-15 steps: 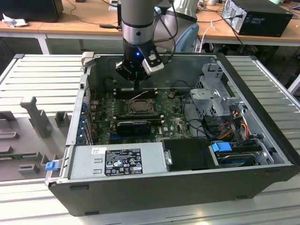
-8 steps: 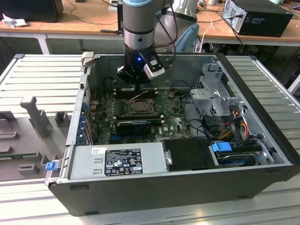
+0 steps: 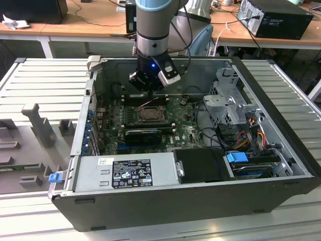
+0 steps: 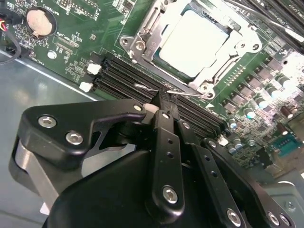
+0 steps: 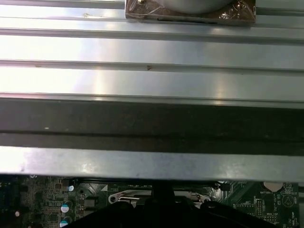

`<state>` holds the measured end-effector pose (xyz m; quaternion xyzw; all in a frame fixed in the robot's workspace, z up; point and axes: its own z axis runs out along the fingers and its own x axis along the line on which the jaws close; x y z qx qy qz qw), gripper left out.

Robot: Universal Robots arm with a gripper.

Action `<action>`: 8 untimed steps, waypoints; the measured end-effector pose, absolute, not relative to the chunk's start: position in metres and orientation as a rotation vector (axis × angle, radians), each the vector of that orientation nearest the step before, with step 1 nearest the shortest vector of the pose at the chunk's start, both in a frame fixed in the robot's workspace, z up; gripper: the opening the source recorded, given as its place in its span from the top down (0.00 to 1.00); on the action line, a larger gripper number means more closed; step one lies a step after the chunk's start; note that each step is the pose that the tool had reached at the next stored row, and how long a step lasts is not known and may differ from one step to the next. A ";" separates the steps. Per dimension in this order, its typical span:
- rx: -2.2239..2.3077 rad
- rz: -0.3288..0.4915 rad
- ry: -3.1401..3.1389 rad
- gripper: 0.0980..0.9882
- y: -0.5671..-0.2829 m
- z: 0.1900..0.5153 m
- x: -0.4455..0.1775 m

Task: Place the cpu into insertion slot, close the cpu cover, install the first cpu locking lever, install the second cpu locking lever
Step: 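Install the first cpu locking lever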

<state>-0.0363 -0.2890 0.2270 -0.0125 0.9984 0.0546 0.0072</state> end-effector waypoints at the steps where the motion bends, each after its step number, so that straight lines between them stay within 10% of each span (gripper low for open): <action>1: -0.040 0.171 3.122 0.99 -0.289 0.226 -0.035; 8: -0.049 0.171 3.123 0.99 -0.289 0.221 -0.028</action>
